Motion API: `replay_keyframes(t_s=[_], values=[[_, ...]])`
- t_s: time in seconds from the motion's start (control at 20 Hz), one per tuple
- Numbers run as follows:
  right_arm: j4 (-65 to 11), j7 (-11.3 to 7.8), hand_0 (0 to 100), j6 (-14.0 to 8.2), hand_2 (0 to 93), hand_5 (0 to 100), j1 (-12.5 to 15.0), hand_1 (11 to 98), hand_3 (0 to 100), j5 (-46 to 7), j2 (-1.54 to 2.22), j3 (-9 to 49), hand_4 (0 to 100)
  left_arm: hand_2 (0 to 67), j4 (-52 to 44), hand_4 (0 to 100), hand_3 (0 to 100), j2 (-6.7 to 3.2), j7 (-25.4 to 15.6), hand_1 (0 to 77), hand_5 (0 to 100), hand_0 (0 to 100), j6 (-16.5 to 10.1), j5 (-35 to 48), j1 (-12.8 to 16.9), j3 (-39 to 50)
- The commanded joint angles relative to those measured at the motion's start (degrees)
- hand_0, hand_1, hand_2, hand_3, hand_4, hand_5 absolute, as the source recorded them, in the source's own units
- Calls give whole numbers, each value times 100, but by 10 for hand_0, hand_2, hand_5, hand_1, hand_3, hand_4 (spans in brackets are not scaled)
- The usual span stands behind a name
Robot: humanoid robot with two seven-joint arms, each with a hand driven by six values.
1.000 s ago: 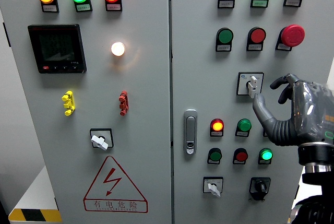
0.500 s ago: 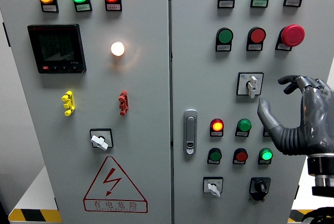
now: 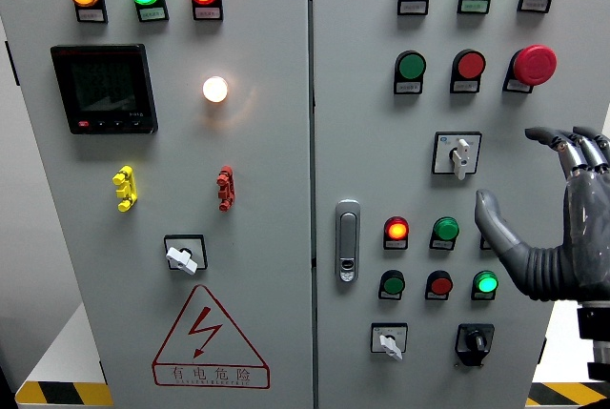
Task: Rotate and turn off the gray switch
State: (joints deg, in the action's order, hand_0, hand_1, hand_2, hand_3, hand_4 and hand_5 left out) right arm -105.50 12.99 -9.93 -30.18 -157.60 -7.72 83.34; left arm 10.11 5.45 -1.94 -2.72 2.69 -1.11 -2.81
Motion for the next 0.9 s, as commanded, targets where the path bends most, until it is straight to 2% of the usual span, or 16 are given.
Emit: replay_keyframes(t_s=[0.0,0.3,0.4,0.5,0.85], values=[[-119,-165,268,-9,266,394,56,446,313,-25,-10,42,178,102,0,121,207,0,1,0,127,0,-9,3,5,0],[-234,-183,227,-18,226,336,127,451,263,-78,-10,86,133,102,0,121,208,0,1,0,127,0,0,3,-4,0],[-295,-192,218,-18,216,328,144,453,256,-78,-19,86,127,102,0,121,207,0,-8,0,127,0,0,-6,-4,0],[-357,-288,208,-18,205,317,188,455,248,-78,-28,86,119,101,0,121,207,0,1,0,127,0,0,3,5,0],[-427,-315,163,-71,144,276,241,465,189,-78,-46,95,79,101,0,121,207,0,1,0,127,0,0,3,5,0]])
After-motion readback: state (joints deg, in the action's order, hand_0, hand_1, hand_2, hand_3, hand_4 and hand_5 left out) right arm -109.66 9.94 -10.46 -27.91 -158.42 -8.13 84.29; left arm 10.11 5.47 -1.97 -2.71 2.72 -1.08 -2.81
